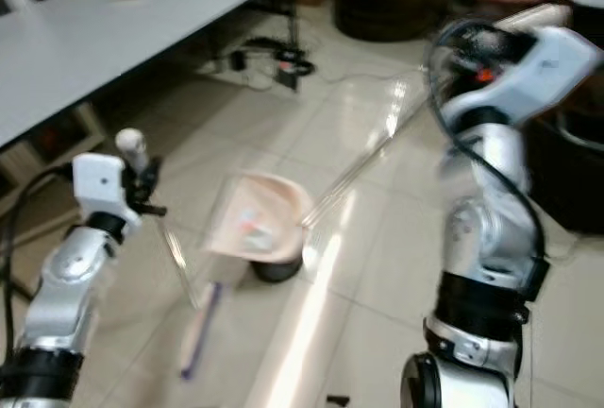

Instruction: Sweep floor

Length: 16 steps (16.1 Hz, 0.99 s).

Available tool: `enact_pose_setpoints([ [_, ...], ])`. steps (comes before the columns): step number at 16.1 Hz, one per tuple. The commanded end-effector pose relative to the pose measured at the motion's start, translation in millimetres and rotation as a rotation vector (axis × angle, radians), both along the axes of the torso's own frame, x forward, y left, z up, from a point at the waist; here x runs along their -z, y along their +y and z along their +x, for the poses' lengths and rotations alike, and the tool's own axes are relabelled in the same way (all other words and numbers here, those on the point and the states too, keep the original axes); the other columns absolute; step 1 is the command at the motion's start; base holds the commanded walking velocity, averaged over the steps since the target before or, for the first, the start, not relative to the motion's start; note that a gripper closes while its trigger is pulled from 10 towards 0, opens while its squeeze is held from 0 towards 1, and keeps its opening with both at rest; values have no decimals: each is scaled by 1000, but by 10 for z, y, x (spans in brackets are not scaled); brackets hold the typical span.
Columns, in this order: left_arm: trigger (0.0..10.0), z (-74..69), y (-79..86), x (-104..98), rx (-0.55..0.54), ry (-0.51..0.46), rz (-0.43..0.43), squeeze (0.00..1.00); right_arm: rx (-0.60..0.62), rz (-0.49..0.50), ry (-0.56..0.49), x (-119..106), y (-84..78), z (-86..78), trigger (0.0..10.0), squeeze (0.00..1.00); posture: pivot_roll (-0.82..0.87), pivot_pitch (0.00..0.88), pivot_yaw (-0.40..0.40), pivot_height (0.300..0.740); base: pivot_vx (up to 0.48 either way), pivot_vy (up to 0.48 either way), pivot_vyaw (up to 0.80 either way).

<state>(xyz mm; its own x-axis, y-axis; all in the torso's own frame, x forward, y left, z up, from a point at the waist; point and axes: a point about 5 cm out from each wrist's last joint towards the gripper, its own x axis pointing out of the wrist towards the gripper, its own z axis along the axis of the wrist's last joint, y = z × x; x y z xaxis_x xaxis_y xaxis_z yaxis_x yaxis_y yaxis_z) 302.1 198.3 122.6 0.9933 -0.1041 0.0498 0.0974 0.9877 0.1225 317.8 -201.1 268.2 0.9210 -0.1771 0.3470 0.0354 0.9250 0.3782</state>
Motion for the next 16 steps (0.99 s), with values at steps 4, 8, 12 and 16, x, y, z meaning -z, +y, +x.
enact_pose_setpoints([
  [4,10000,42,-68,-107,22,-44,-1,0,41,-3,-76,-151,-102,-61,10000,0,-5,22,67,740,379,0,0],
  [8,10000,50,-49,-110,19,-47,0,0,47,-11,-80,-161,-131,-75,10000,0,-9,9,65,740,381,0,0],
  [12,10000,50,-57,-90,22,-44,-5,0,50,-17,-83,-167,-143,-70,10000,0,-14,0,65,740,384,0,0],
  [16,10000,69,-70,-99,24,-48,-8,0,54,-19,-85,-182,-153,-67,10000,0,-15,0,67,740,391,0,0],
])
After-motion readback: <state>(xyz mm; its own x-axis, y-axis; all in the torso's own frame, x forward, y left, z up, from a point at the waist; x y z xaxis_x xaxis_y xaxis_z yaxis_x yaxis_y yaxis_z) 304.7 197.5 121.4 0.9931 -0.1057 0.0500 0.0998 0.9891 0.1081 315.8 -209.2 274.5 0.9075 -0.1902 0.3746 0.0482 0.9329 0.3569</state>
